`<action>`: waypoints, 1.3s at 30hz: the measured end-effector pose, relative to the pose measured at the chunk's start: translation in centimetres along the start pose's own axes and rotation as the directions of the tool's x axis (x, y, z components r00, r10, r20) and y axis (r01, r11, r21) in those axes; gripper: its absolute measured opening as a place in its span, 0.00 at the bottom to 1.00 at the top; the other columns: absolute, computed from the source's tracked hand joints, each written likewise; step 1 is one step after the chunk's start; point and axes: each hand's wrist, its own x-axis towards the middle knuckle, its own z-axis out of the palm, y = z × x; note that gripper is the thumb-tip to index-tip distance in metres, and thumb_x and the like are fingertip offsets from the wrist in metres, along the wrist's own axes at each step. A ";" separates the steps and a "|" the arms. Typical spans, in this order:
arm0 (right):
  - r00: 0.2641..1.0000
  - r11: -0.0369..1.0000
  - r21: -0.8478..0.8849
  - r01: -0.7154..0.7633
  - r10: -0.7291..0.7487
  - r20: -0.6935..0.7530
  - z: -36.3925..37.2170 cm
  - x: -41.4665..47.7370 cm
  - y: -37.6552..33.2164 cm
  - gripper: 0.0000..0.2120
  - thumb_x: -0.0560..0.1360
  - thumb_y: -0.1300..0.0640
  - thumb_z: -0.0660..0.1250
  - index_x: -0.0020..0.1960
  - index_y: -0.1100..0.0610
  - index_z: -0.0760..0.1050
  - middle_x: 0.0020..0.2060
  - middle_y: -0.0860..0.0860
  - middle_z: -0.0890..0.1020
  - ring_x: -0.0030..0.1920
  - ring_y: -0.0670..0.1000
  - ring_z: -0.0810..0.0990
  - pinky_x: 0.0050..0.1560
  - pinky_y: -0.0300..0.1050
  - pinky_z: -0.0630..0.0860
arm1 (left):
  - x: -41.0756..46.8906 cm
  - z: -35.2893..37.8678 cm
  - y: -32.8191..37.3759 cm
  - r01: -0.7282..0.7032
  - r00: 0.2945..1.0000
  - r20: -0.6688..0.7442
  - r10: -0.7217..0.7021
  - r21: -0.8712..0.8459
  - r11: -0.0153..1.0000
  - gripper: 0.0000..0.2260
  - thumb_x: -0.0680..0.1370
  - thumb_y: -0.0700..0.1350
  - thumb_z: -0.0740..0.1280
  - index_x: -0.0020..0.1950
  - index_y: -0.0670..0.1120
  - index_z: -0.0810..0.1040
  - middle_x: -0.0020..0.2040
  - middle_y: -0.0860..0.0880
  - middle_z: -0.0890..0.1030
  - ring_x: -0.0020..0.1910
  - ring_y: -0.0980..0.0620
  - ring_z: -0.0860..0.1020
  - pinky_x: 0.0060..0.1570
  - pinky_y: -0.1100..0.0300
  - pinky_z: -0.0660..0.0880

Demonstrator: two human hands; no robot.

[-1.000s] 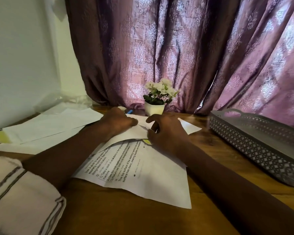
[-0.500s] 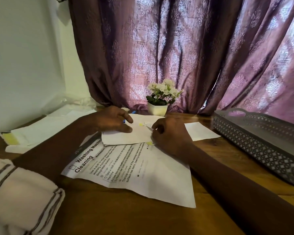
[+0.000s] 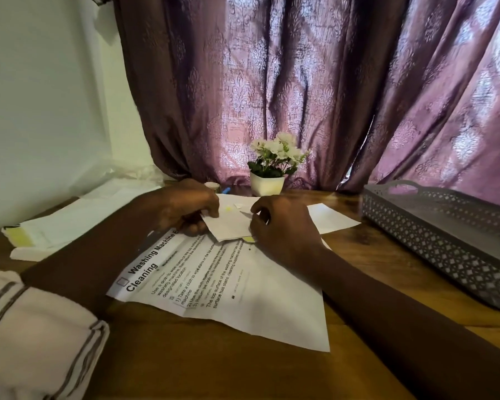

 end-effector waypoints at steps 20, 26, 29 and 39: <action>0.984 0.916 0.359 0.179 -0.165 -0.069 -0.1 -0.5 -1.5 0.14 0.78 0.45 0.70 0.60 0.49 0.82 0.36 0.46 0.87 0.35 0.45 0.84 0.40 0.49 0.82 | 0.5 2.8 -0.8 -0.048 0.995 -0.092 0.037 -0.122 0.991 0.16 0.75 0.34 0.74 0.60 0.42 0.78 0.28 0.43 0.76 0.21 0.53 0.70 0.21 0.66 0.65; 0.996 0.959 0.269 -0.086 0.079 0.037 -0.2 1.2 3.2 0.08 0.76 0.52 0.70 0.48 0.54 0.87 0.39 0.47 0.88 0.40 0.46 0.84 0.46 0.46 0.81 | 0.7 1.8 -0.4 0.024 0.997 -0.069 -0.029 -0.073 0.997 0.14 0.73 0.35 0.76 0.56 0.45 0.79 0.22 0.46 0.73 0.19 0.54 0.66 0.25 0.66 0.60; 0.974 0.937 0.302 -0.177 0.123 0.189 0.3 0.9 4.0 0.05 0.74 0.59 0.72 0.45 0.56 0.87 0.38 0.46 0.87 0.37 0.41 0.82 0.42 0.40 0.80 | 0.1 2.0 -0.4 -0.004 0.998 -0.056 0.006 0.037 0.999 0.18 0.69 0.45 0.82 0.54 0.42 0.81 0.33 0.40 0.77 0.24 0.51 0.66 0.27 0.63 0.60; 0.958 0.931 0.325 -0.168 0.077 0.275 0.7 0.6 3.2 0.05 0.75 0.57 0.71 0.46 0.53 0.86 0.41 0.44 0.87 0.41 0.43 0.82 0.43 0.36 0.76 | -0.6 2.5 0.1 0.037 0.993 -0.111 -0.032 0.044 0.998 0.22 0.69 0.34 0.80 0.60 0.43 0.79 0.20 0.48 0.73 0.15 0.56 0.66 0.16 0.69 0.60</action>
